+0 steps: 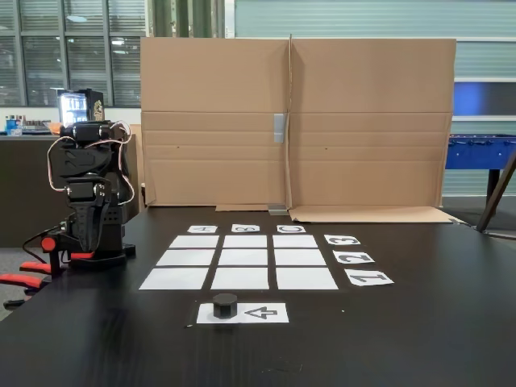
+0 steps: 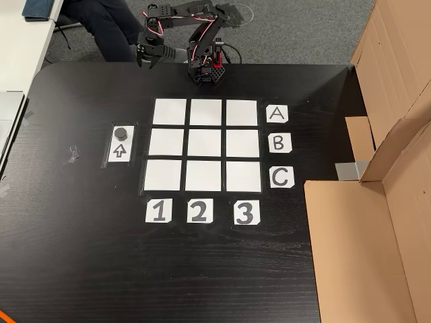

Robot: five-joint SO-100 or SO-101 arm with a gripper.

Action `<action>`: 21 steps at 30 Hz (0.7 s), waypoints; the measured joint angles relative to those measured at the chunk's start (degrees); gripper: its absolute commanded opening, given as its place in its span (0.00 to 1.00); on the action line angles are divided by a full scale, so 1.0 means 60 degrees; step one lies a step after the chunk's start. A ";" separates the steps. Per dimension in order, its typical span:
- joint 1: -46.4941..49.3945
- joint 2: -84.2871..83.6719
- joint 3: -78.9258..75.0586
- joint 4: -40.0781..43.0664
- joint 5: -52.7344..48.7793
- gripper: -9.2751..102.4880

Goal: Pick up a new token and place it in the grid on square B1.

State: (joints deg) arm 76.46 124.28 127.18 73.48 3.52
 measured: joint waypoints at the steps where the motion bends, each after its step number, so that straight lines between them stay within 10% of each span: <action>1: 0.0000 0.0015 0.0044 -0.0015 0.0000 0.27; 21: -0.0059 0.0103 0.0088 -0.0044 0.0000 0.29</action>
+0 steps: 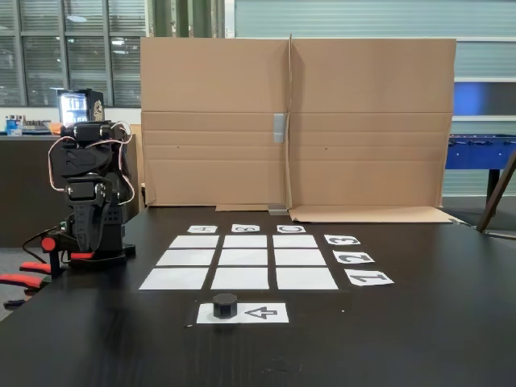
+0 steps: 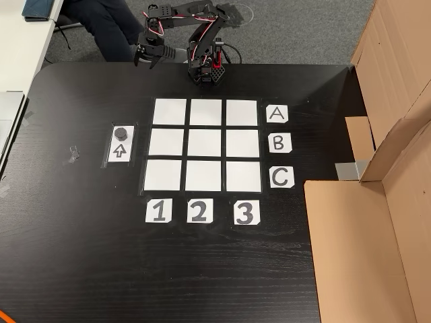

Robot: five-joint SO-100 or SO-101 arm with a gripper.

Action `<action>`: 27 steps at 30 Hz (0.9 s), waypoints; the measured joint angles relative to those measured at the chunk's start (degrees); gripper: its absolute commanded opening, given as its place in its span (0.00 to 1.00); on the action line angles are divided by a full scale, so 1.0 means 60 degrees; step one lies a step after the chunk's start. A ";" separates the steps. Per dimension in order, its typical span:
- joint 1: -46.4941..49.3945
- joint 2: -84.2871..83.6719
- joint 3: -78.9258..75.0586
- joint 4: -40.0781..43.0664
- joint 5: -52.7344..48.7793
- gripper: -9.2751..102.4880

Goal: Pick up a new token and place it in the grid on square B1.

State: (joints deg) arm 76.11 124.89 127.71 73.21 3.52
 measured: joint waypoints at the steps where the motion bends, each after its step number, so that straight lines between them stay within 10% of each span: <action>1: 0.0000 0.0000 0.0000 0.0000 0.0000 0.30; 27: -0.1128 -0.3721 -0.4424 0.1655 -0.0117 0.32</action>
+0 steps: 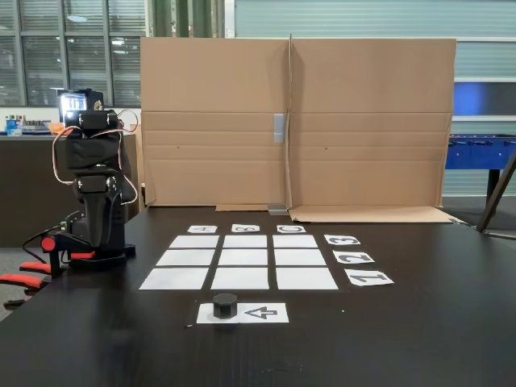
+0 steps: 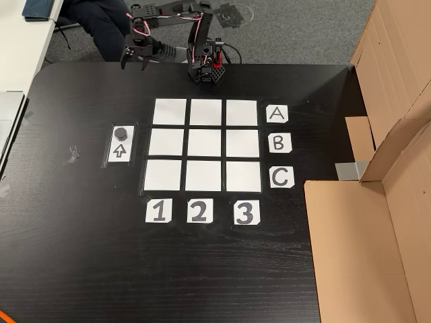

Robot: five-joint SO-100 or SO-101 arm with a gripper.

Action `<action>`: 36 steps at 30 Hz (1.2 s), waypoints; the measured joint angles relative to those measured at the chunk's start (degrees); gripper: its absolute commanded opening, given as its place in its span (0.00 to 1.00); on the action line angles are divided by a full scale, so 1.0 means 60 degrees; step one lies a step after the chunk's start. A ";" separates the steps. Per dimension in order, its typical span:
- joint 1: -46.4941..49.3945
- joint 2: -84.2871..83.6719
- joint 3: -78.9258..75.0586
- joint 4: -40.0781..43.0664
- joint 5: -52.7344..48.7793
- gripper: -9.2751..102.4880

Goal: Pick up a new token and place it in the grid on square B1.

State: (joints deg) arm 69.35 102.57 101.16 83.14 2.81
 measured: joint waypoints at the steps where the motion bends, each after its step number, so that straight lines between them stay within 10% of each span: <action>1: -0.0059 -0.0220 -0.0234 -0.0015 0.0000 0.32; 36: -0.3794 -0.6079 -0.7061 0.0234 0.0527 0.36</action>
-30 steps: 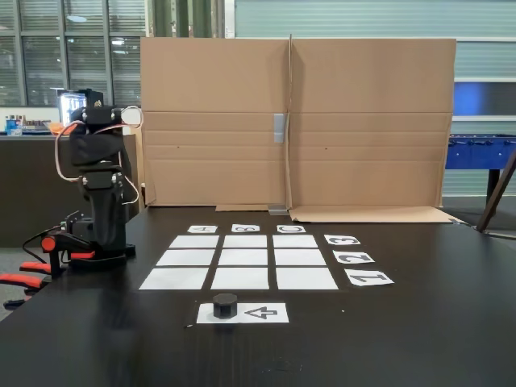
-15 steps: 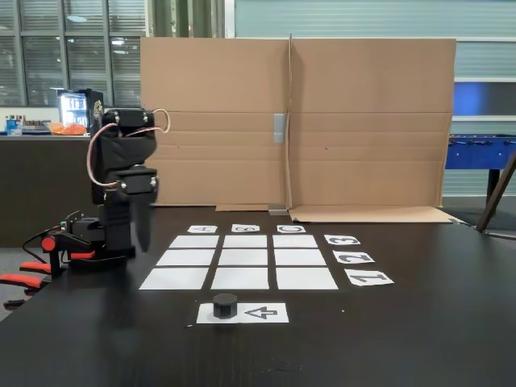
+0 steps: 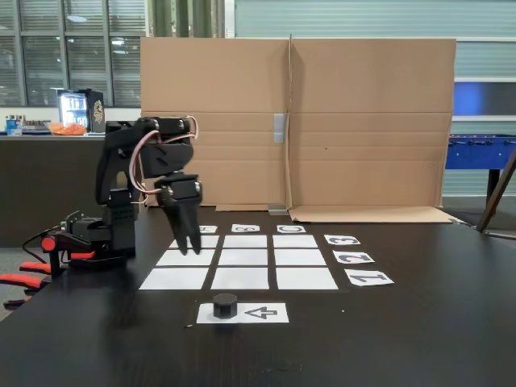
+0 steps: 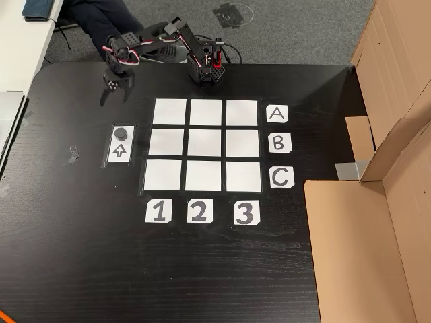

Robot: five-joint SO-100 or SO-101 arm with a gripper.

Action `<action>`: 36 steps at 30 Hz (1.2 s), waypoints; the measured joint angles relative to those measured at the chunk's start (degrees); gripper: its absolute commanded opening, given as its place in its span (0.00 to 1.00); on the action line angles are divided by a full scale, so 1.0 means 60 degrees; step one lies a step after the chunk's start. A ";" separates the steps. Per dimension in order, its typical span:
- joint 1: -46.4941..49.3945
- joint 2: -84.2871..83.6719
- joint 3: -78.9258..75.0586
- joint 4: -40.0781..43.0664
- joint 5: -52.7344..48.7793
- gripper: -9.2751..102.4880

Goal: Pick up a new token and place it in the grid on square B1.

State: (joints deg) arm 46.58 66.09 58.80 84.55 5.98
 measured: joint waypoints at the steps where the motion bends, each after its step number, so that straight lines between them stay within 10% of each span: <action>1: -0.0103 -0.0176 -0.0161 0.0000 0.0000 0.36; 36: -0.0835 -0.4028 -0.3135 0.0015 0.0176 0.36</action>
State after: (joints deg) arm 41.57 41.92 39.99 84.64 7.03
